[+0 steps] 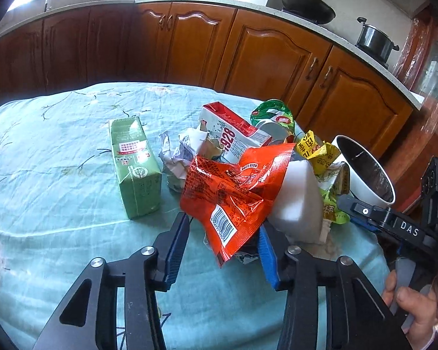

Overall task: Collect trash
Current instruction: 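Grasp the green-yellow squeeze pouch with the right tool while the left tool grasps the red chip bag, then carry the pouch and the red chip bag over the bin opening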

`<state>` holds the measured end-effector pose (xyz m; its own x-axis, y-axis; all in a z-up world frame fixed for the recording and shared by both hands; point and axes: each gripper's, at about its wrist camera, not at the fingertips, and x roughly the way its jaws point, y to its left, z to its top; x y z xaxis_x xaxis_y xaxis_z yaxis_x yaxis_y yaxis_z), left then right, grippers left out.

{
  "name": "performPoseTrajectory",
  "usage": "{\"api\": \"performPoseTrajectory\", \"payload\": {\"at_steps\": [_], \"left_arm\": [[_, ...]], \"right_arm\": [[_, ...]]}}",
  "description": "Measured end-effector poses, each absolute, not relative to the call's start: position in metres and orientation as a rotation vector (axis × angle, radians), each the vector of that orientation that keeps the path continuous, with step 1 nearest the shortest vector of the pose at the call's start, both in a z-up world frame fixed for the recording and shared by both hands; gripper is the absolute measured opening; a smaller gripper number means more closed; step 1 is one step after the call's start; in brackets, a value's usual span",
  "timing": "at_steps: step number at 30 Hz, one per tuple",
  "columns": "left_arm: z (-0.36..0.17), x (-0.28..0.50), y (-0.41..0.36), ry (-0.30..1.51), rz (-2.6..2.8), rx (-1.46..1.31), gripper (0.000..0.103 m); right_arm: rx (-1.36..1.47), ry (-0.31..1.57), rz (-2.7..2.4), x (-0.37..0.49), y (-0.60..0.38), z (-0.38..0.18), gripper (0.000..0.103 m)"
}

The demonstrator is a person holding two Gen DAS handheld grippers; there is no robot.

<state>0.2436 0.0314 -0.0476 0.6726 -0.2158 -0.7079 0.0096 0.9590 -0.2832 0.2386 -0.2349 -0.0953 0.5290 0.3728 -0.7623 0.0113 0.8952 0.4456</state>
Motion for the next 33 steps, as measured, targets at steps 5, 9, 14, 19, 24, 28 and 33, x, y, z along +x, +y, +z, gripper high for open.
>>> {"api": "performPoseTrajectory", "payload": {"at_steps": [5, 9, 14, 19, 24, 28, 33], "left_arm": [[-0.051, 0.25, 0.037, 0.827, -0.152, -0.287, 0.019], [-0.051, 0.243, 0.04, 0.81, -0.156, -0.283, 0.005], [-0.045, 0.226, 0.047, 0.777, -0.147, -0.28, 0.002], [-0.032, 0.208, 0.048, 0.737, -0.154, -0.287, 0.002], [-0.018, 0.194, 0.037, 0.697, -0.195, -0.275, 0.002], [-0.012, 0.184, 0.025, 0.689, -0.242, -0.268, 0.002], [-0.008, 0.184, 0.001, 0.692, -0.305, -0.244, 0.002]], "right_arm": [[0.477, 1.013, 0.237, 0.253, -0.231, -0.103, 0.067], [0.48, 1.028, 0.244, 0.26, -0.224, -0.106, 0.053], [0.455, 1.009, 0.252, 0.254, -0.217, -0.101, 0.045], [0.463, 0.997, 0.258, 0.24, -0.222, -0.095, 0.043], [0.48, 0.972, 0.252, 0.225, -0.235, -0.083, 0.043], [0.476, 0.94, 0.255, 0.215, -0.244, -0.069, 0.043], [0.476, 0.908, 0.251, 0.203, -0.259, -0.057, 0.043]]}}
